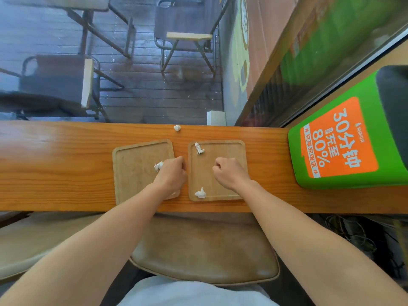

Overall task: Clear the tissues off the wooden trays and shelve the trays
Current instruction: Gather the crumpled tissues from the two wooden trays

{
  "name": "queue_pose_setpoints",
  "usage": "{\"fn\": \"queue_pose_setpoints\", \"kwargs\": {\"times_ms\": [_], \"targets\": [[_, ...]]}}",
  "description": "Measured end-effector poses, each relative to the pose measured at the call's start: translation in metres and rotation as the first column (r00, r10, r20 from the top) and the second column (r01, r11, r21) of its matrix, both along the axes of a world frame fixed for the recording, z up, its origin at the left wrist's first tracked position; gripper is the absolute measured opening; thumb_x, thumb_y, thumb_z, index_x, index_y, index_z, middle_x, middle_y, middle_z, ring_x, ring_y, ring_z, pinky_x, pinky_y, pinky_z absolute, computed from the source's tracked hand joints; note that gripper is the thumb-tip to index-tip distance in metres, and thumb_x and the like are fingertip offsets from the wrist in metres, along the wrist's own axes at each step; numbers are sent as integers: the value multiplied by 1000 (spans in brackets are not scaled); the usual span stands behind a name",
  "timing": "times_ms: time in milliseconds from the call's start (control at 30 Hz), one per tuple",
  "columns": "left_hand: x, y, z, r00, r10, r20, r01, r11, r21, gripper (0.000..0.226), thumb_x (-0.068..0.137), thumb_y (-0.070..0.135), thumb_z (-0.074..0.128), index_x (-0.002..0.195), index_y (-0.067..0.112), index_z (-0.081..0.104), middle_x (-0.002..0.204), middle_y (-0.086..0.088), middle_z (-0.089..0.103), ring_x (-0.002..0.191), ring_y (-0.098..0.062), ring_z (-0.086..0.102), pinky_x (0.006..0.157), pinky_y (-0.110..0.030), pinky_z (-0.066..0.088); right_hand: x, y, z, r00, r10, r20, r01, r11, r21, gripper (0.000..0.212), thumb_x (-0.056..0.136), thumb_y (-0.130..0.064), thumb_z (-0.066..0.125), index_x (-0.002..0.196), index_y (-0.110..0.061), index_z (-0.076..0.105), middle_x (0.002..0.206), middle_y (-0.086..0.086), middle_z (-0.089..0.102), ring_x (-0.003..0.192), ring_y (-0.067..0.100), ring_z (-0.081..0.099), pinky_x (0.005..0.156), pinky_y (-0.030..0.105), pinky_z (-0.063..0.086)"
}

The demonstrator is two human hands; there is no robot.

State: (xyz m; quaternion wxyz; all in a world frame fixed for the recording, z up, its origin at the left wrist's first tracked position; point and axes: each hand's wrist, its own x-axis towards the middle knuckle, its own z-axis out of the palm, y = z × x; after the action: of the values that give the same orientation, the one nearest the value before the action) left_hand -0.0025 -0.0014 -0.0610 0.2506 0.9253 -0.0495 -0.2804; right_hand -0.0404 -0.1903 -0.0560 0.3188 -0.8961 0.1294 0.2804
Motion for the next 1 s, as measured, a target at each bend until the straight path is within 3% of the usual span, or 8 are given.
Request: {"fn": "queue_pose_setpoints", "kwargs": {"times_ms": [100, 233, 400, 567, 633, 700, 833, 1000], "targets": [[8, 0, 1, 999, 35, 31, -36, 999, 16, 21, 83, 1, 41, 85, 10, 60, 88, -7, 59, 81, -26, 55, 73, -41, 52, 8, 4, -2, 999, 28, 29, -27, 999, -33, 24, 90, -28, 43, 68, -18, 48, 69, 3, 57, 59, 18, 49, 50, 31, 38], [18, -1, 3, 997, 70, 25, -70, 998, 1, 23, 84, 14, 40, 73, 13, 60, 75, -5, 63, 69, -24, 60, 62, -40, 54, 21, 8, -3, 999, 33, 41, -31, 998, -50, 26, 92, -29, 44, 69, -18, 48, 67, 2, 57, 57, 17, 49, 49, 32, 38], [40, -2, -4, 979, -86, 183, 46, 977, 209, 34, 82, 40, 46, 59, 17, 55, 56, 1, 58, 51, -20, 55, 46, -27, 40, 40, 17, -6, 996, 43, 78, -36, 996, -79, 29, 94, -29, 42, 69, -16, 51, 66, 2, 58, 59, 21, 53, 48, 31, 36], [74, -6, -21, 956, -105, 275, 27, 961, 275, 34, 94, 46, 47, 103, 14, 56, 73, -2, 65, 57, -19, 57, 50, -32, 47, 56, 27, -22, 987, 19, 161, -7, 997, -72, 29, 100, -38, 40, 84, -17, 51, 69, -1, 59, 60, 18, 57, 48, 33, 43], [86, -9, -27, 940, -95, 326, 8, 966, 258, 36, 95, 43, 50, 116, 14, 49, 85, -6, 67, 62, -24, 60, 51, -34, 47, 59, 31, -30, 972, -7, 236, 27, 996, -80, 22, 101, -40, 43, 92, -20, 46, 68, -6, 56, 57, 11, 55, 44, 29, 38], [97, -12, -35, 931, -95, 352, 3, 967, 254, 36, 96, 40, 50, 120, 13, 45, 99, -10, 64, 71, -32, 64, 50, -36, 45, 61, 34, -39, 957, -31, 289, 56, 995, -80, 19, 100, -40, 45, 104, -21, 46, 74, -8, 57, 60, 9, 57, 44, 24, 35], [115, -16, -51, 938, -116, 326, 14, 954, 300, 41, 99, 41, 46, 132, 18, 38, 125, -17, 52, 77, -33, 64, 55, -37, 53, 65, 37, -56, 954, -9, 300, 43, 993, -106, 36, 100, -42, 44, 127, -18, 43, 104, 4, 65, 82, 22, 63, 55, 32, 46], [129, -18, -57, 945, -173, 278, 83, 948, 307, 29, 101, 36, 44, 123, 18, 44, 123, -17, 51, 78, -33, 61, 57, -39, 51, 67, 39, -65, 954, 19, 300, 22, 991, -132, 24, 100, -34, 44, 121, -22, 44, 95, -2, 50, 76, 21, 54, 59, 33, 39]]}}
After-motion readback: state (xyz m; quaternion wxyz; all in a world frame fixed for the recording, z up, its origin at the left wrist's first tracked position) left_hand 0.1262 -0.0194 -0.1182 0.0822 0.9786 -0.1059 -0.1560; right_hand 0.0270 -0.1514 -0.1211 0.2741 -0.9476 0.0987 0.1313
